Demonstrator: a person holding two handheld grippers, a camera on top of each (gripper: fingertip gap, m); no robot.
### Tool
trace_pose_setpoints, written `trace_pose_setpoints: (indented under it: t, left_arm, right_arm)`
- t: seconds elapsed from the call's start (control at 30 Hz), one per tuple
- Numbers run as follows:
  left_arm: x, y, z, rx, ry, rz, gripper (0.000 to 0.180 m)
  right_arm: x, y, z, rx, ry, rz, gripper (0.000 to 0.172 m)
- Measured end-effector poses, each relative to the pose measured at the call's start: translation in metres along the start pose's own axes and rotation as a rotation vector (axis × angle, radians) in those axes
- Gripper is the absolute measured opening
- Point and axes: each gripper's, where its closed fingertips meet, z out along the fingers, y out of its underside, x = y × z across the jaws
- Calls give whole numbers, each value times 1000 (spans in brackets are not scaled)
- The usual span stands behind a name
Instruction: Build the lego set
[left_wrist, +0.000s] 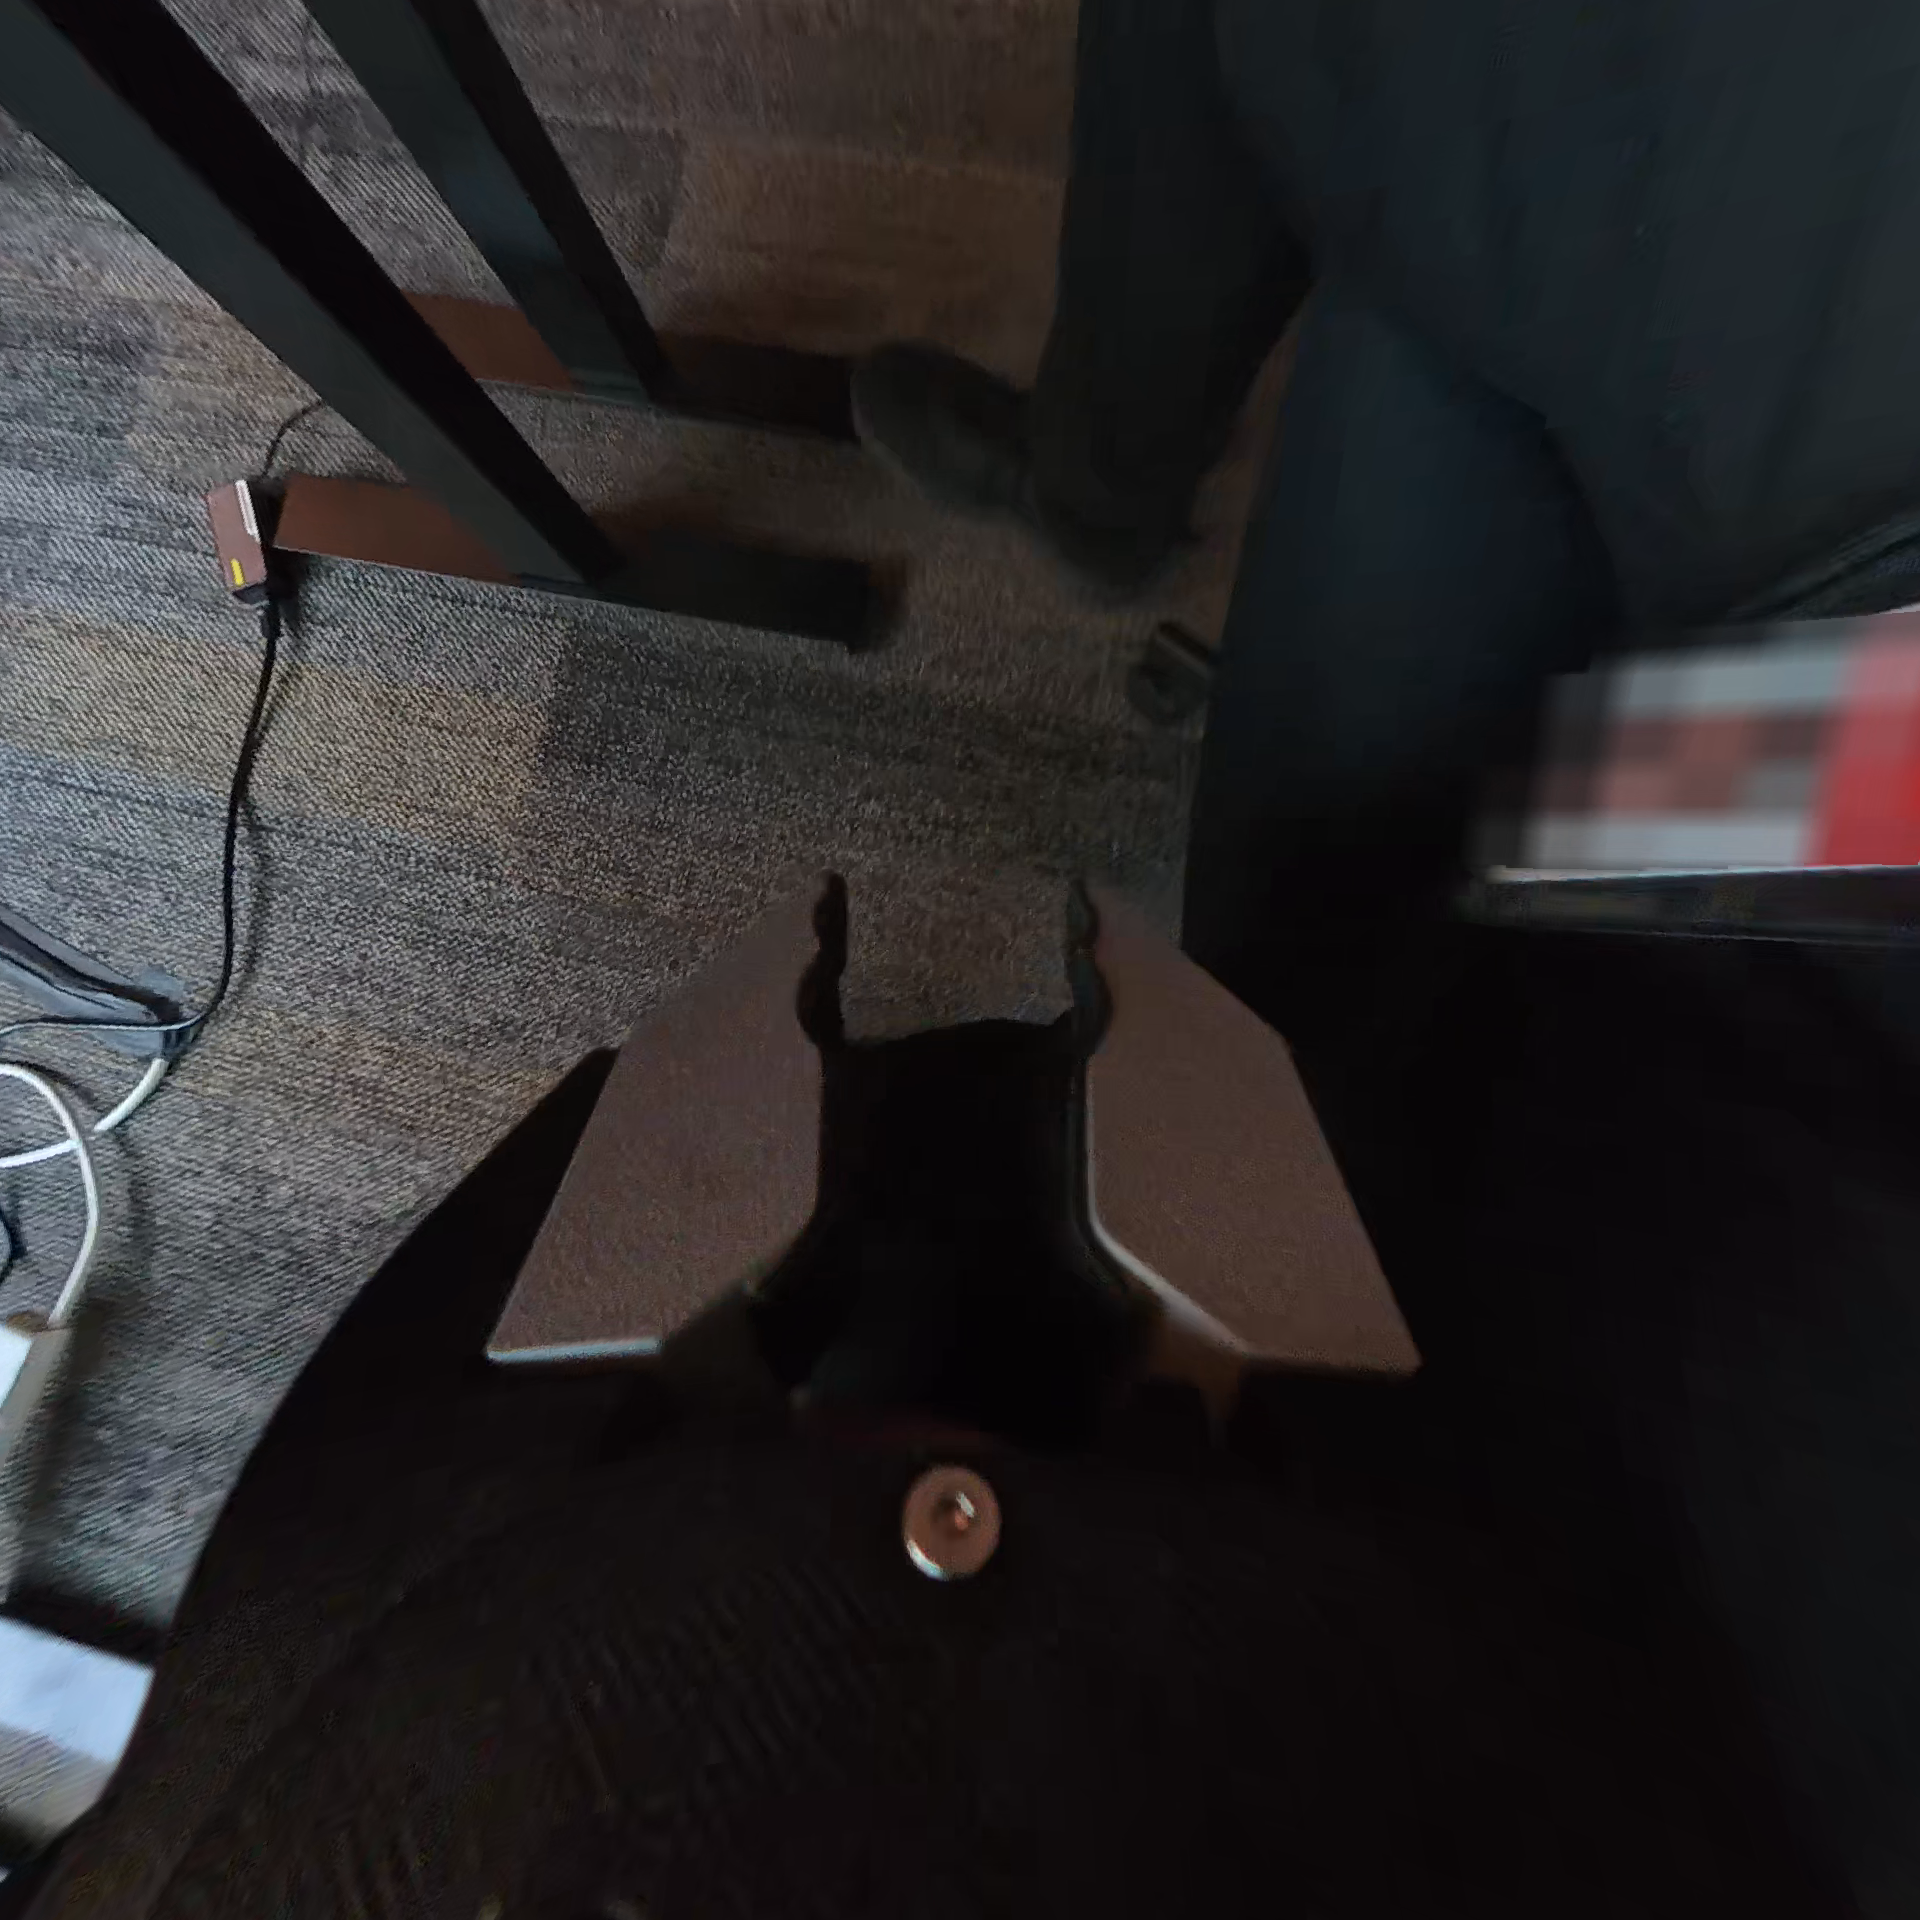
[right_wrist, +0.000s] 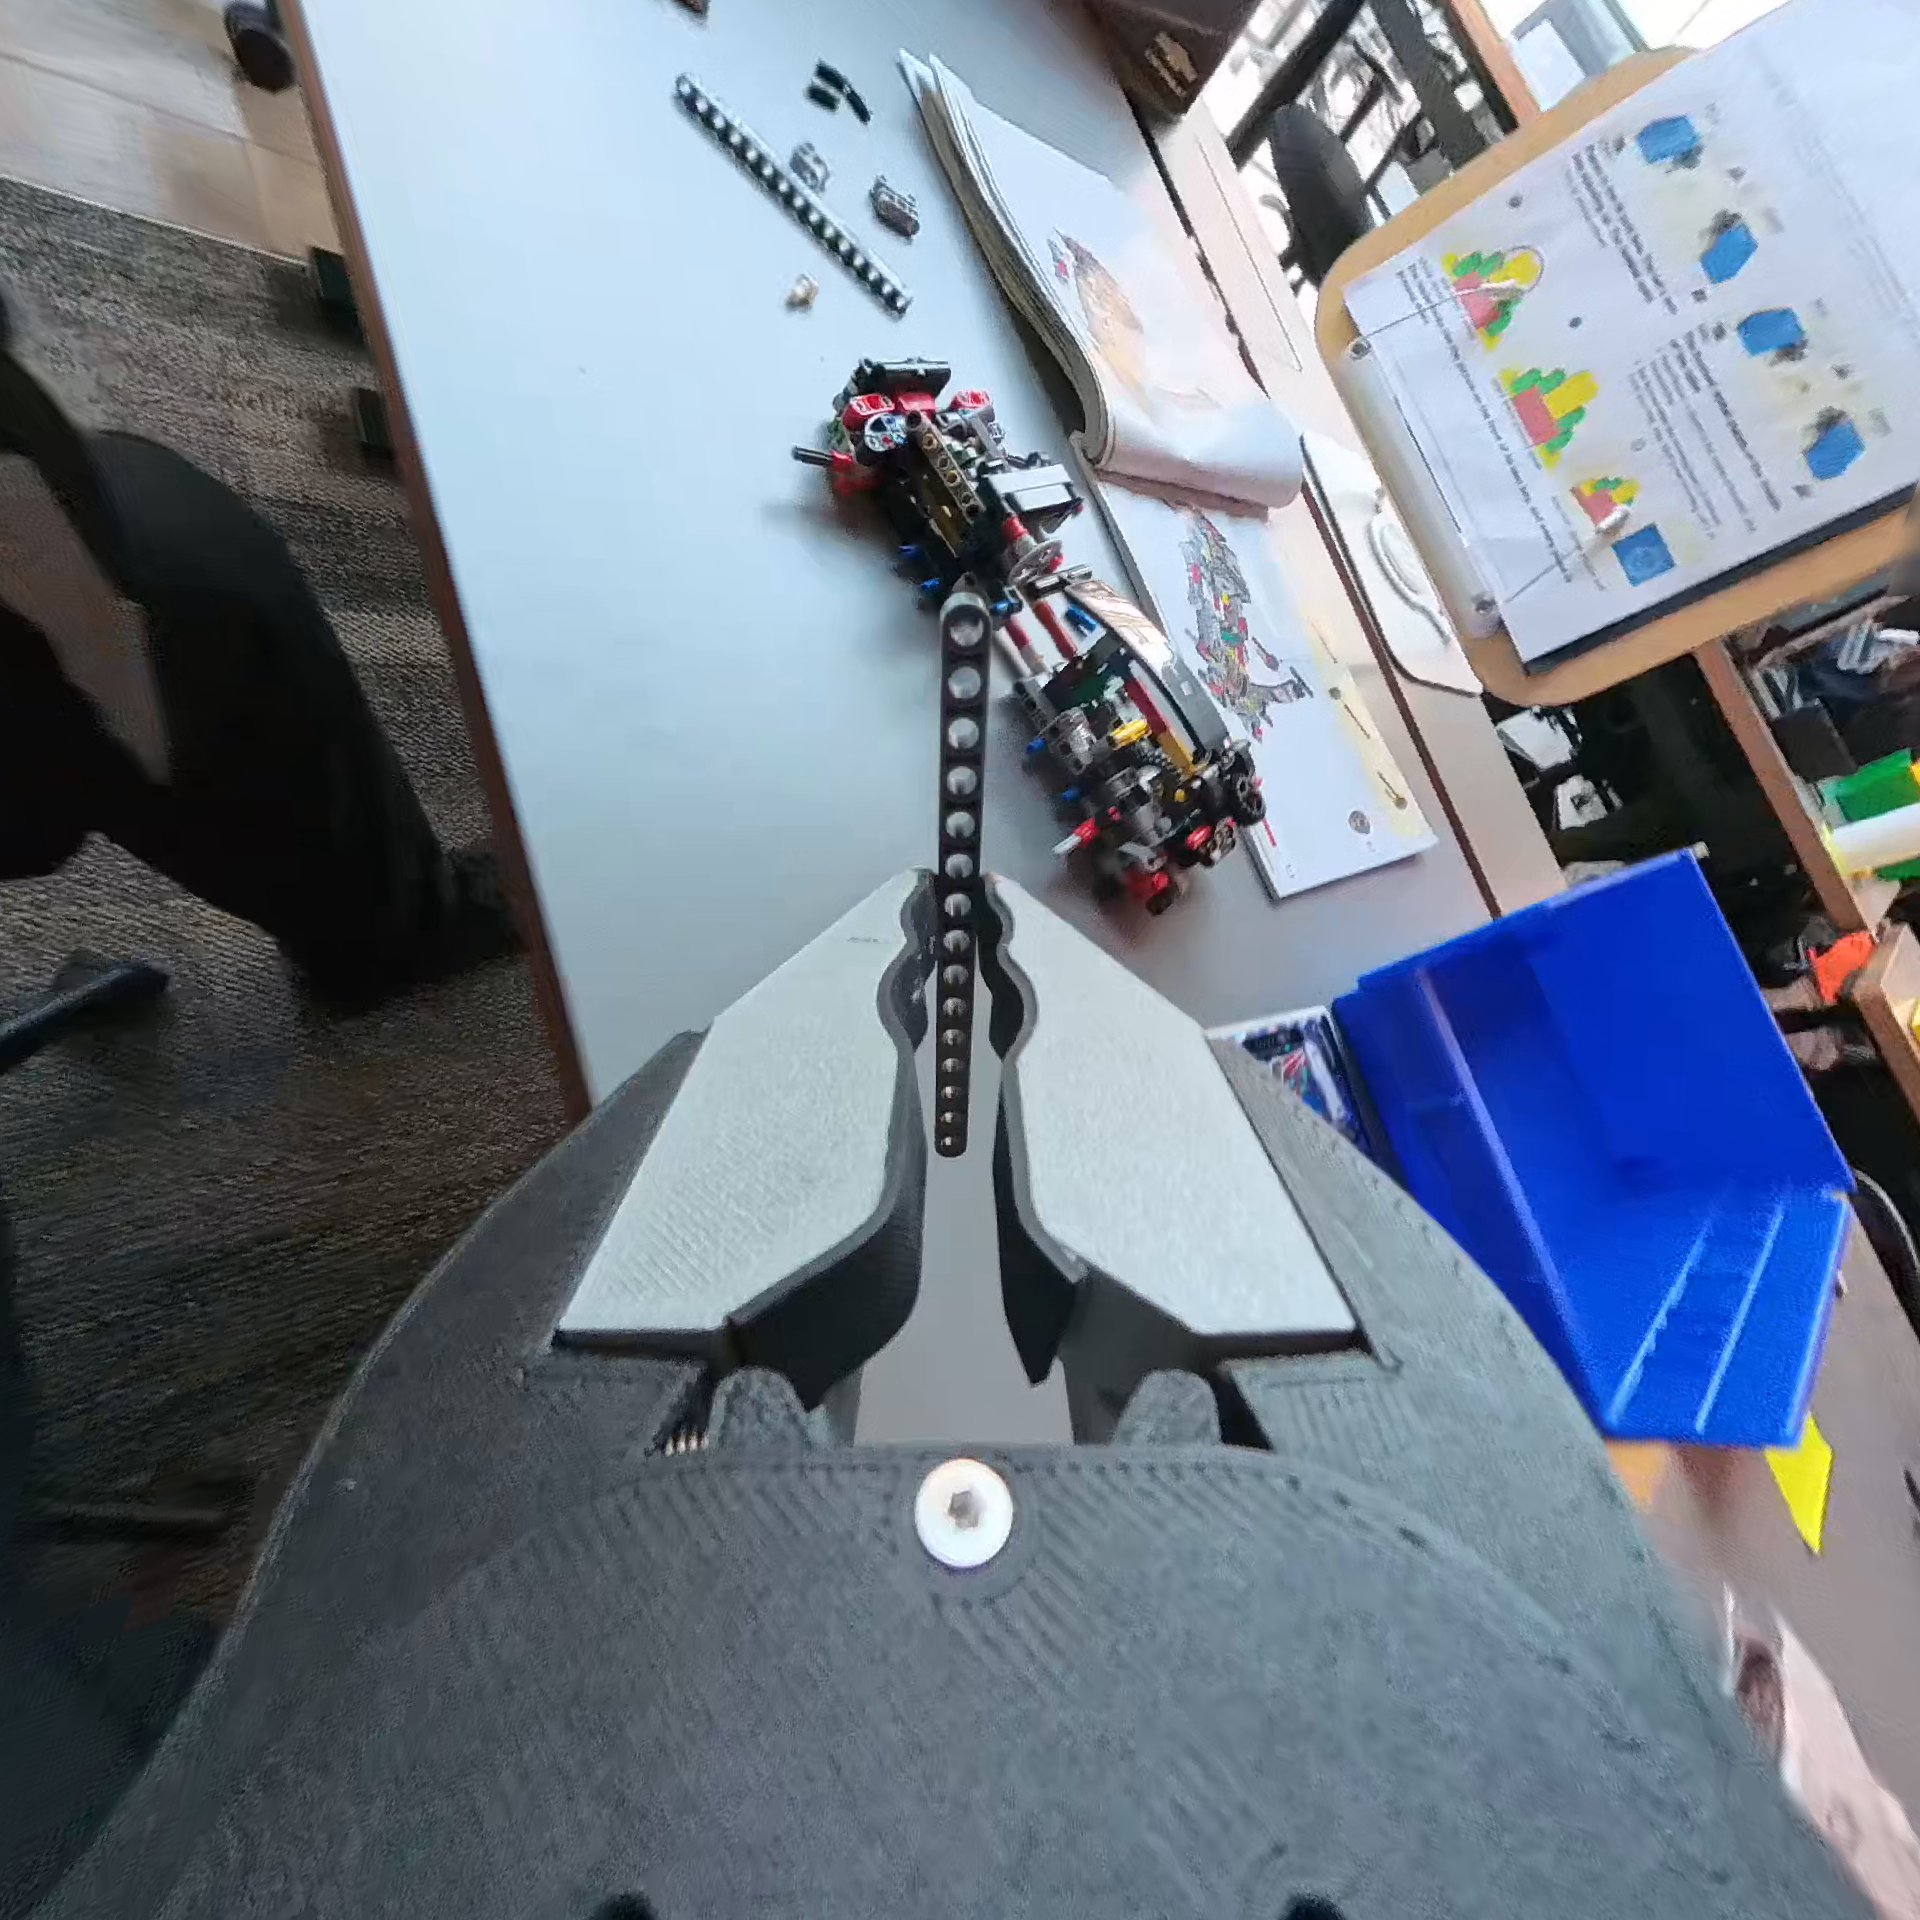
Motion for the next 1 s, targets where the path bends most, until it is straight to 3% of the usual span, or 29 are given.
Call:
trace_pose_setpoints:
  t: [0.13,0.23,0.43,0.53,0.67,0.83,1.0]
  left_arm:
    - [24,-14,-16,80,36,-39,48]
    - [11,-53,-49,223,27,-117,45]
    - [-99,-124,-139,517,-116,-251,42]
    - [-163,-144,-162,590,-200,-302,42]
    - [-204,-171,-156,658,-117,-357,42]
    - [-223,-180,-106,528,-35,-426,40]
    - [-235,-182,-77,456,7,-471,40]
  right_arm:
    - [26,4,39,48,28,-82,5]
    - [35,3,61,114,38,-161,4]
    - [52,3,103,160,106,-266,4]
    - [51,1,119,185,87,-259,4]
    - [41,18,131,137,27,-251,4]
    - [31,11,137,135,11,-290,5]
    - [22,6,149,121,2,-323,5]
